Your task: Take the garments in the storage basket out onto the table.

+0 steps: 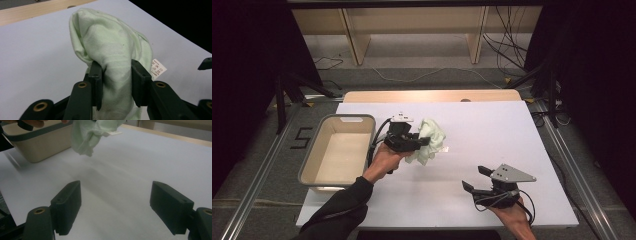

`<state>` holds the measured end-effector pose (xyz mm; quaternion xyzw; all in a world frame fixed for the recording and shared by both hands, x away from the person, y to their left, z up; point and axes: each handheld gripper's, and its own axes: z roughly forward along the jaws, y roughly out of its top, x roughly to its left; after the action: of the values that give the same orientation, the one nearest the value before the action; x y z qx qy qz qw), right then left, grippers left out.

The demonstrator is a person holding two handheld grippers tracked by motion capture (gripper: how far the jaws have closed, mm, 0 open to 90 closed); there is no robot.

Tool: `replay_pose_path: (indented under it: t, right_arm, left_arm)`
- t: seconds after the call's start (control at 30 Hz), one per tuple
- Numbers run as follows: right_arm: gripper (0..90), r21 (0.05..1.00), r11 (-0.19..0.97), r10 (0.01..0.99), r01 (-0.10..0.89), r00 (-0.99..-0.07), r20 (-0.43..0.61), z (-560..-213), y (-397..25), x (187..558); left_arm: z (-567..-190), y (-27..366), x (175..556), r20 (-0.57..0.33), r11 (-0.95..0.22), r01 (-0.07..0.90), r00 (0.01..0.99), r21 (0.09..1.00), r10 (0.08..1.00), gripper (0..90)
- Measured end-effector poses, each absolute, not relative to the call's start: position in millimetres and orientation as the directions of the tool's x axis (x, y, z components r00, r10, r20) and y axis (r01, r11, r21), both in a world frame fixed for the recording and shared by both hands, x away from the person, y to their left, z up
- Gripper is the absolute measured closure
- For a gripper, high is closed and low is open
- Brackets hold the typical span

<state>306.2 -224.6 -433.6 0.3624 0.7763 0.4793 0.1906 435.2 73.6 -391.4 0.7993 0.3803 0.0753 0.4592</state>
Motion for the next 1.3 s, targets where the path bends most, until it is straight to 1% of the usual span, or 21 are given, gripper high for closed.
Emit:
replay_pose_path:
  t: [0.13,0.27,0.9,1.3]
  right_arm:
    - [25.9,0.883,0.278,0.744,0.379,-0.666,0.051,-433.4,-224.4,305.9]
    - [25.9,0.883,0.277,0.744,0.379,-0.666,0.052,-433.3,-224.3,305.7]
    - [25.9,0.883,0.282,0.740,0.375,-0.670,0.049,-433.8,-223.9,306.3]
    - [26.0,0.882,0.286,0.738,0.374,-0.674,0.047,-434.0,-223.7,306.4]
  left_arm:
    - [-397.4,70.0,437.0,-0.240,-0.285,0.550,0.694,0.785,0.679,66.0]
    - [-402.4,68.5,438.7,-0.290,-0.267,0.581,0.689,0.769,0.664,66.0]
    - [-421.2,51.9,438.8,-0.294,-0.305,0.606,0.689,0.735,0.663,64.9]
    - [-431.8,49.4,440.0,-0.300,-0.315,0.625,0.679,0.714,0.669,60.9]
